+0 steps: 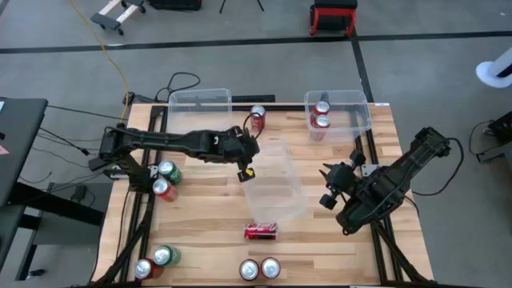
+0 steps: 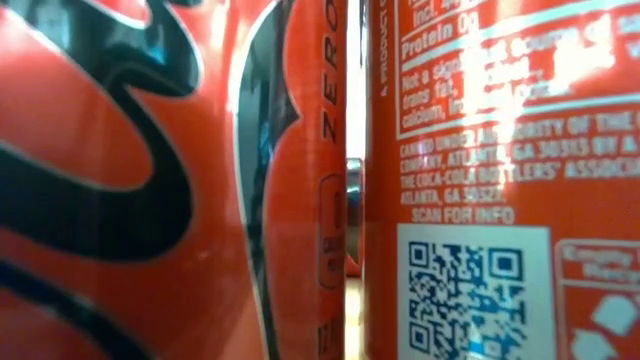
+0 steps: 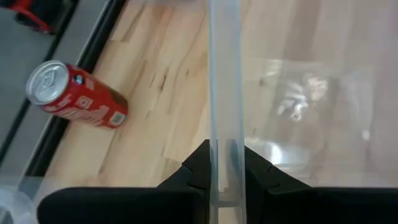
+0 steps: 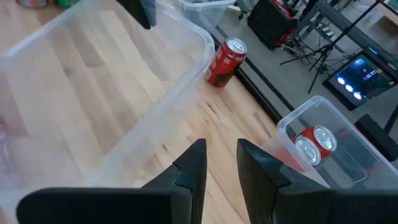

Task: Sort soda cans
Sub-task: Put the middle right red-white soda can into the bottom transparent bin

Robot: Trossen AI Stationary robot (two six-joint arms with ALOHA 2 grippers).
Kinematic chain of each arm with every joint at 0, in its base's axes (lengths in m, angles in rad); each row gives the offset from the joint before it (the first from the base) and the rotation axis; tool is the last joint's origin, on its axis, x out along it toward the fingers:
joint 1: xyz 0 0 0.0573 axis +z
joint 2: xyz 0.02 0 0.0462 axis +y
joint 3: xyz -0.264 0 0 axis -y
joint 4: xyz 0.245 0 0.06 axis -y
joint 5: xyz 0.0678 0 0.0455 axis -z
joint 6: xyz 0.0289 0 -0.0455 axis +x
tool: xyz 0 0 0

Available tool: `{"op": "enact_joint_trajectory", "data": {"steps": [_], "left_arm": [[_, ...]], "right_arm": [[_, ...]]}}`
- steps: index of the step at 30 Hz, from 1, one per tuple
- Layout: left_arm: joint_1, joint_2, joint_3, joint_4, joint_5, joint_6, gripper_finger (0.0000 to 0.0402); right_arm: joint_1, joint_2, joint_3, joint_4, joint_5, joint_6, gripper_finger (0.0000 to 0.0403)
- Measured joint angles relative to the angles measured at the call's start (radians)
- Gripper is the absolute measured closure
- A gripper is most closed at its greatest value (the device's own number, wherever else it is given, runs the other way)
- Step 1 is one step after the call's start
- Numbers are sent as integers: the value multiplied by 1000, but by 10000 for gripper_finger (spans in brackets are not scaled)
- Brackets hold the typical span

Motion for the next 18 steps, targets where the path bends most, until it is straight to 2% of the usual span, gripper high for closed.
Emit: {"op": "enact_joint_trajectory", "data": {"steps": [7, 10, 15, 18], "left_arm": [[27, 17, 0, 45, 41, 42, 352], [41, 16, 0, 82, 45, 86, 335], [76, 16, 0, 142, 163, 143, 299], [95, 15, 0, 162, 200, 196, 279]], "right_arm": [[-46, 12, 0, 35, -56, -100, 296], [-74, 12, 0, 94, -116, -186, 296], [-125, 12, 0, 197, -247, -337, 296], [-175, 12, 0, 260, -336, -421, 296]]}}
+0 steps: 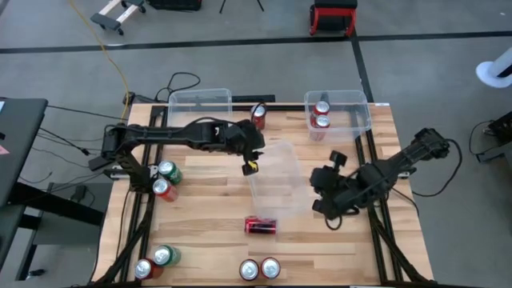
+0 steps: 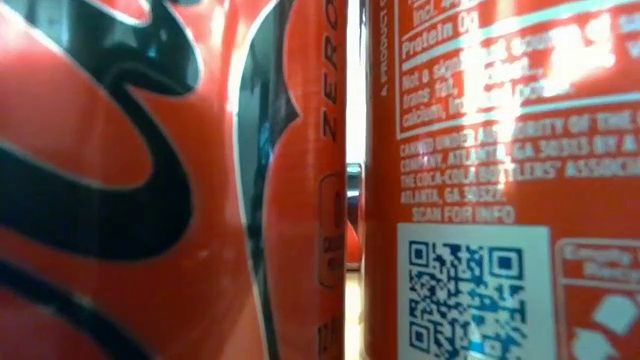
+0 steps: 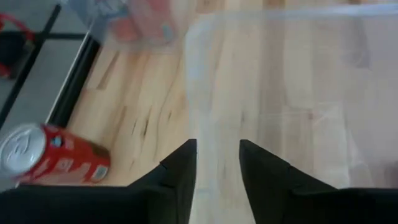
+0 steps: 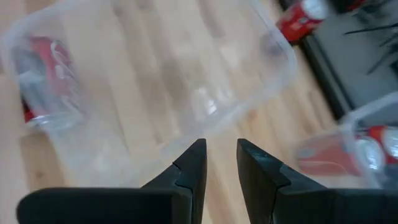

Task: Sort soda cans
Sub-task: Put the middle right red-white soda can into the bottom transparent bin

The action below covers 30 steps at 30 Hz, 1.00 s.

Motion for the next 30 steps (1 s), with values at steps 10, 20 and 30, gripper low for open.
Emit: {"op": "enact_joint_trajectory", "data": {"steps": [10, 20, 30], "left_arm": [[9, -120, 2, -40, -15, 40, 253], [-129, -316, -208, -137, -18, -47, 259], [-265, -412, -620, 173, -6, -191, 231]], "right_arm": [[-207, 0, 0, 151, -234, -247, 296], [-185, 0, 0, 421, -543, -562, 293], [-54, 1, 0, 379, -534, -578, 206]]}}
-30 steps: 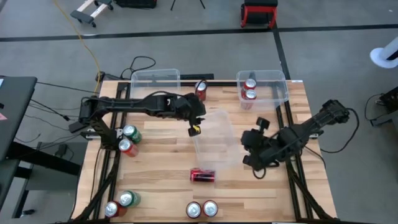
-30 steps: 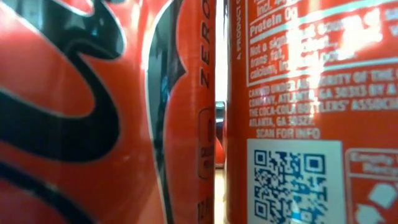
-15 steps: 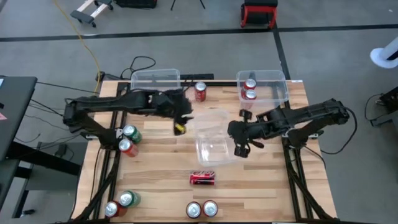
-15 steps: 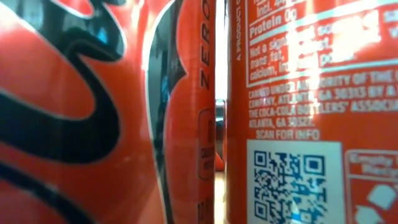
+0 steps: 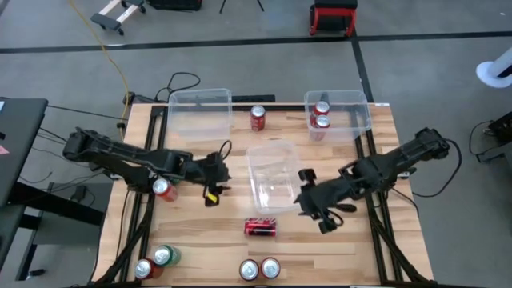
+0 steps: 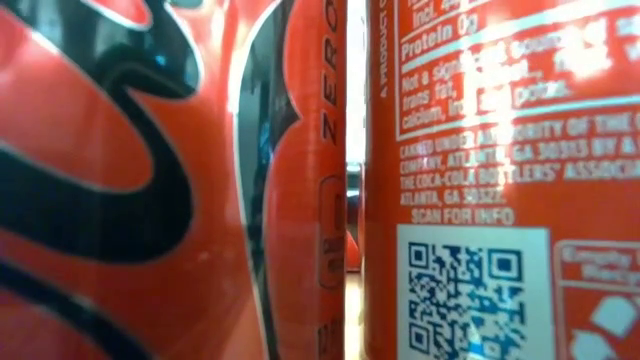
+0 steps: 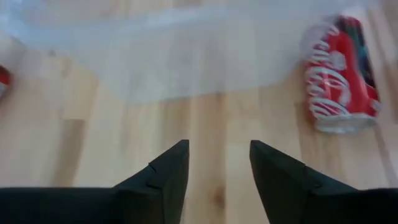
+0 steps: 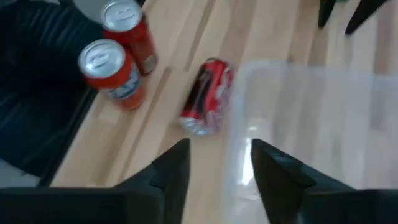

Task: Sort soda cans
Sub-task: Put the middle right red-white soda can into the bottom transparent bin

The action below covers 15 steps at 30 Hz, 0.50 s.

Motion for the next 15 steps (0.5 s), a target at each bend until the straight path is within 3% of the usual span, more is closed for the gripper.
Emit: {"op": "enact_joint_trajectory", "data": {"steps": [6, 10, 15], "left_arm": [[-65, 10, -139, 290, 55, 2, 186], [-90, 61, -197, 509, 57, 19, 149], [-94, 172, -198, 616, 65, 11, 107]], "right_arm": [[45, 13, -1, -90, 132, 132, 143], [47, 15, -1, -90, 148, 135, 135], [20, 15, -1, -81, 156, 136, 135]]}}
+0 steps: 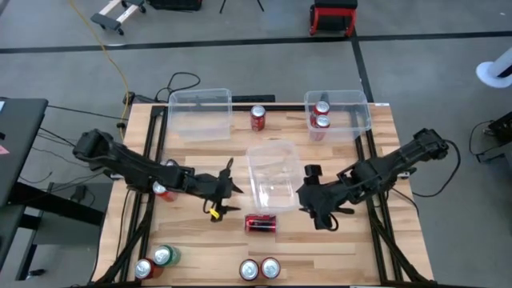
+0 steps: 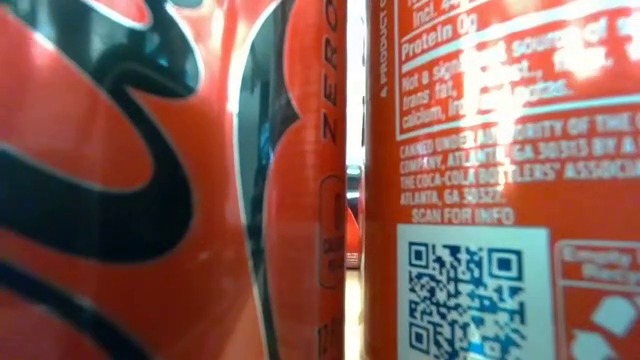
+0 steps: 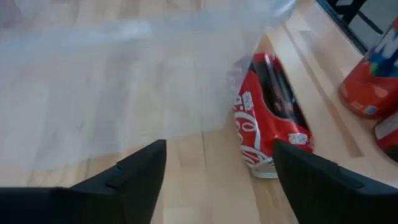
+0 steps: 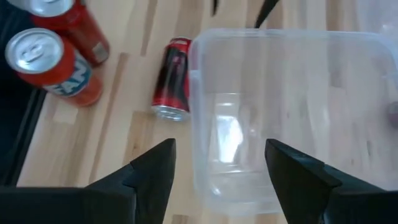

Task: Sort soda cans
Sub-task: Put the middle right red-white soda can into the bottom transparent bin

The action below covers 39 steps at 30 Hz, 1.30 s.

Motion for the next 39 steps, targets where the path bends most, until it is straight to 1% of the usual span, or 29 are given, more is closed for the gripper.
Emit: {"op": "enact_joint_trajectory", "data": {"steps": [4, 8, 11, 16, 19, 22, 26, 29, 34, 39], "left_arm": [[-6, 111, 0, 61, 49, -31, 83], [-17, 181, 0, 78, 63, -36, 69], [-19, 192, 0, 78, 75, -54, 67], [-29, 191, 0, 87, 129, -99, 67], [-49, 191, 0, 78, 144, -104, 67], [-65, 191, 0, 76, 144, -115, 67], [-74, 191, 0, 74, 144, -141, 67], [-74, 191, 0, 75, 144, -135, 67], [-75, 191, 0, 75, 144, -130, 67], [-87, 191, 0, 75, 138, -164, 67]], "right_arm": [[-19, 0, 0, -2, 1, 0, 135], [-36, 0, 0, -3, 0, 1, 135], [-43, 0, 0, -2, 0, 5, 135], [-42, 7, 1, 8, 0, 54, 135], [-34, 50, 1, 27, 0, 65, 135], [-23, 123, 1, 29, 2, 79, 135], [11, 218, 1, -5, 3, 136, 135], [50, 261, 1, -43, 29, 187, 135], [129, 250, 1, -47, 90, 301, 135], [228, 239, 1, -40, 114, 426, 135]]}}
